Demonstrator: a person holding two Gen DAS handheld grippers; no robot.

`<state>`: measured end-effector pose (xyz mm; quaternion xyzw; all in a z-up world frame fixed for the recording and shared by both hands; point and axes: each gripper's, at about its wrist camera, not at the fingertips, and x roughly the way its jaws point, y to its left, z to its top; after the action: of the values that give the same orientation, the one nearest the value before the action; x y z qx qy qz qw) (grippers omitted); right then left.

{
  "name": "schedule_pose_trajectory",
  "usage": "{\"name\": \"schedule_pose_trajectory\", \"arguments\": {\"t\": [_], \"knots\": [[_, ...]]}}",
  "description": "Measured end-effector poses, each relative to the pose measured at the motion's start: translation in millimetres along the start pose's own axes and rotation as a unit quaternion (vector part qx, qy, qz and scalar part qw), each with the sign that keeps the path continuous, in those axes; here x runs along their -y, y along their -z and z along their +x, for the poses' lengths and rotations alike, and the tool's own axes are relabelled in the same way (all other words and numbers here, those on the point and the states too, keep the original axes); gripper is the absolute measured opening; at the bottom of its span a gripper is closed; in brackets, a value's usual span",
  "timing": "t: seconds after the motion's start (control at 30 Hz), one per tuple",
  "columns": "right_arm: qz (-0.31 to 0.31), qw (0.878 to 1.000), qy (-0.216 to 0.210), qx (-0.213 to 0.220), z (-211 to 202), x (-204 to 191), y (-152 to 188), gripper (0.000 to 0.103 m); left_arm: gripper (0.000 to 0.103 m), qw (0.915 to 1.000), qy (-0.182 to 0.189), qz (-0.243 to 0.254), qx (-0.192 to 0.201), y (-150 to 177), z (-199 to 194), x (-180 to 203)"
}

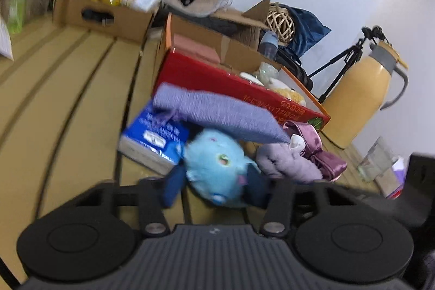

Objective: Organize soft objects
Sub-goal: 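Grasp the blue plush with both grippers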

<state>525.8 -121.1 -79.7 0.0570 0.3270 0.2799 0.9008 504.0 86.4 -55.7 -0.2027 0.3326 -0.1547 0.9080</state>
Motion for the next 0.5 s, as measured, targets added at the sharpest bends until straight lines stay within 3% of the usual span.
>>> {"name": "schedule_pose_trajectory", "arguments": {"t": [0.07, 0.23, 0.4, 0.43, 0.5], "knots": [[0.016, 1.000, -0.025, -0.006, 5.1, -0.5, 1.0, 0.038, 0.035, 0.9999, 0.003, -0.005, 0.013, 2.4, 1.7, -2.7], [0.000, 1.000, -0.020, 0.003, 4.0, -5.3, 1.4, 0.029, 0.031, 0.9997, -0.002, 0.009, 0.024, 9.1, -4.4, 0.7], [-0.025, 0.999, -0.022, 0.020, -23.3, -12.7, 16.5, 0.025, 0.031, 0.9993, 0.032, 0.014, 0.011, 18.5, -22.1, 3.8], [-0.030, 0.999, -0.019, 0.022, -28.4, -13.0, 20.5, 0.025, 0.033, 0.9989, 0.036, 0.028, 0.004, 22.5, -24.1, 7.7], [-0.035, 0.999, -0.017, 0.023, -40.3, -11.7, 30.1, 0.022, 0.047, 0.9978, 0.050, 0.043, -0.011, 30.8, -24.9, 12.2]]}}
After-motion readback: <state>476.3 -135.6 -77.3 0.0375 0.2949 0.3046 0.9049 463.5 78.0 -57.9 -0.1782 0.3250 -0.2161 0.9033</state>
